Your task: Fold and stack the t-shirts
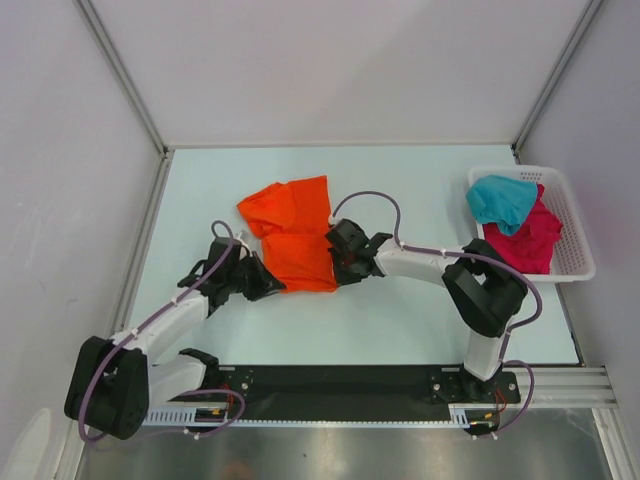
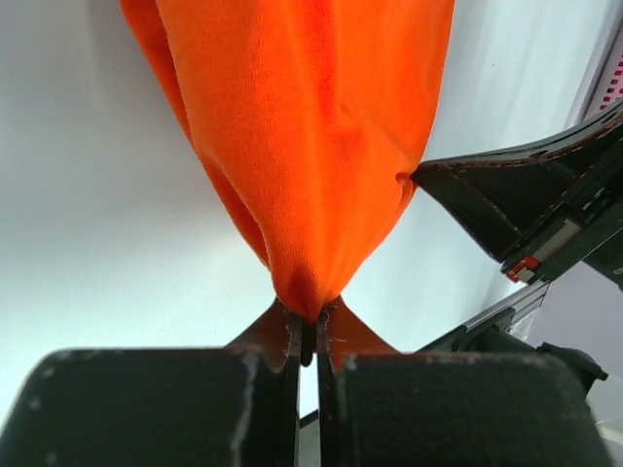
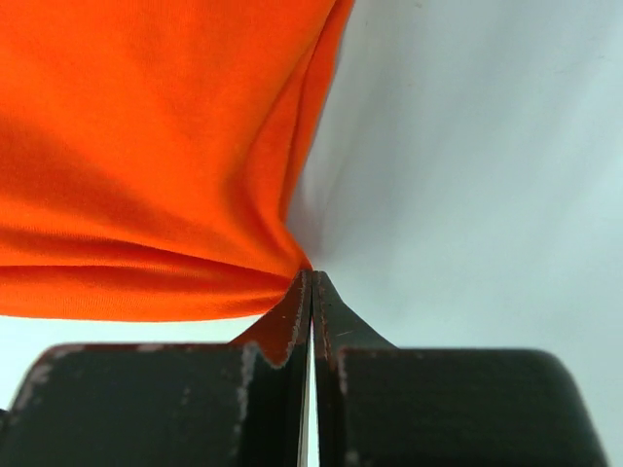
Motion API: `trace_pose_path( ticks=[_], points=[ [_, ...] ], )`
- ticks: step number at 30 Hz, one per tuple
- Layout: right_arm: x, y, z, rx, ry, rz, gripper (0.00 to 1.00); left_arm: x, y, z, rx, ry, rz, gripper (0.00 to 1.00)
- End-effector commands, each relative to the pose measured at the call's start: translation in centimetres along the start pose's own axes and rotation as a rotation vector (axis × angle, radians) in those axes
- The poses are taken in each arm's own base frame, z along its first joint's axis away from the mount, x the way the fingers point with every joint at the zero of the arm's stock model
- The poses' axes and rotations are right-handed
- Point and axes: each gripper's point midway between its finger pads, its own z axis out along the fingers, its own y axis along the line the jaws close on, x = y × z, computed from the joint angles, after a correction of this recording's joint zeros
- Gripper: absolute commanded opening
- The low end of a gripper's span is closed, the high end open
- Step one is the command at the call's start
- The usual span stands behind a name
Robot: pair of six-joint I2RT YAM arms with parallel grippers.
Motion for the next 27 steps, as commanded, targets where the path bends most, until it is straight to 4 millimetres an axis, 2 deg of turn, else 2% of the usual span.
trace_pose_path(
  ticks=[1,8,14,15,16,19,24,27],
  points=[
    [-0.7,-2.0,-1.8,0.086,-0.030,0.000,0.00,0.2,0.9,-1.0,-0.020,-0.008,0.030,0.04],
    [-0.9,-1.6,-2.4,0.090,-0.025,-0.002,0.00,1.8,2.3,-1.3,-0.036,0.028,0.021,0.06],
    [-0.9,-0.4,-3.3,0.063,-0.012,-0.009,0.01,3.9,3.1,-1.9,-0.025,0.087,0.022,0.08],
    [-0.8,-0.2,-3.5,0.062,-0.012,-0.014,0.08,4.5,3.6,-1.9,-0.028,0.103,0.011,0.08],
    [-0.7,0.0,-3.7,0.059,-0.007,-0.016,0.24,4.9,3.8,-1.9,-0.023,0.108,0.008,0.08],
    [-0.8,1.5,-4.8,0.040,-0.026,-0.030,0.43,5.5,3.7,-1.8,0.000,0.118,-0.009,0.10],
    [-0.3,4.7,-6.3,-0.024,-0.044,-0.054,0.50,5.7,3.8,-1.9,-0.003,0.123,-0.023,0.14],
    [0.2,5.7,-6.1,-0.045,-0.035,-0.057,0.51,5.9,3.8,-1.8,-0.007,0.130,-0.032,0.16]
  ],
)
